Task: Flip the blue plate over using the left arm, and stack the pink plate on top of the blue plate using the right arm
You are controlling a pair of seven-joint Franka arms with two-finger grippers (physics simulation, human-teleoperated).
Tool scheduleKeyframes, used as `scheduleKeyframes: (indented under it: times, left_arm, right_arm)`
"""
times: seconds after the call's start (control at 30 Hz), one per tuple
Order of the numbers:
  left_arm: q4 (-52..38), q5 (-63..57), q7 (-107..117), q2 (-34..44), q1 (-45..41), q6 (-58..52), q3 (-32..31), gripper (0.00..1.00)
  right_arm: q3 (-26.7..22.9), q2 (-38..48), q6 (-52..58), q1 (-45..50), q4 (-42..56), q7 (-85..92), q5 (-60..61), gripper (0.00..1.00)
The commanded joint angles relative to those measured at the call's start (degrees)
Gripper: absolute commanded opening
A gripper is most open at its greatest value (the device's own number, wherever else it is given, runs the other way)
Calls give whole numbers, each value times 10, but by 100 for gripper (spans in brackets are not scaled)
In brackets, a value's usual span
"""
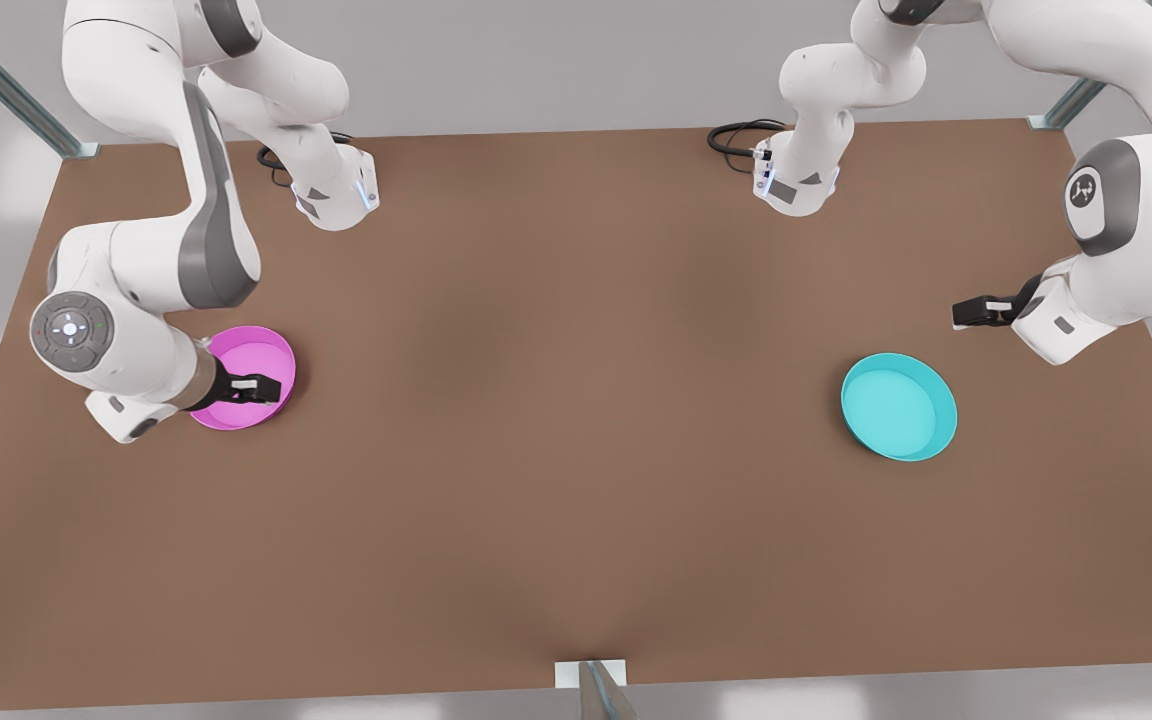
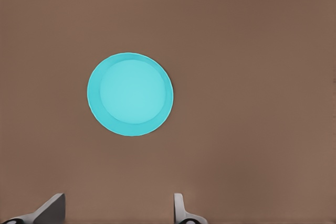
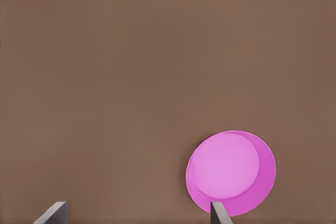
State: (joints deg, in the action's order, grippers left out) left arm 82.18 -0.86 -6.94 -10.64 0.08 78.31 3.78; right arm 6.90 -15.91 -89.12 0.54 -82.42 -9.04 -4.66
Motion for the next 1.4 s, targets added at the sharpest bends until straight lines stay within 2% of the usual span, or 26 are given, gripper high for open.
scheduleKeyframes:
  times: [0.0,0.03,0.1,0.17,0.23,0.33,0.37,0.63,1.03,1.07,1.1,1.13,1.37]
  left_arm:
    - [0,1,0,0,0,0,0,100]
    - [0,2,-5,-3,4,0,2,100]
    - [-1,42,-126,-52,85,9,3,100]
    - [0,52,-208,-112,144,68,3,100]
    - [2,85,-226,-156,172,110,4,100]
    - [76,144,-283,-188,203,228,4,100]
    - [77,149,-319,-208,215,245,4,100]
    - [78,218,-336,-279,220,294,0,100]
    - [78,222,-357,-327,219,310,-3,100]
    - [78,221,-358,-327,219,310,-3,93]
    - [78,220,-358,-329,219,310,-4,78]
    - [78,220,-358,-330,218,310,-3,70]
    - [77,220,-358,-331,219,310,-4,67]
  right_arm:
    - [0,0,0,-1,2,1,2,100]
    - [0,0,0,-2,2,1,2,100]
    - [0,-2,0,0,2,0,2,100]
    - [0,-3,-3,2,2,1,-2,100]
    - [0,-13,-3,3,17,0,-2,100]
    - [0,-16,-2,3,18,0,-1,100]
    - [0,-16,-2,1,19,0,-1,100]
    - [0,-18,-3,2,19,1,-3,100]
    - [0,-24,-2,-2,31,3,3,100]
    - [0,-24,-7,1,31,3,0,100]
    - [0,-24,-7,1,33,5,-1,100]
    - [0,-23,-6,-2,34,4,0,100]
    - [0,-24,-7,1,34,-6,-3,100]
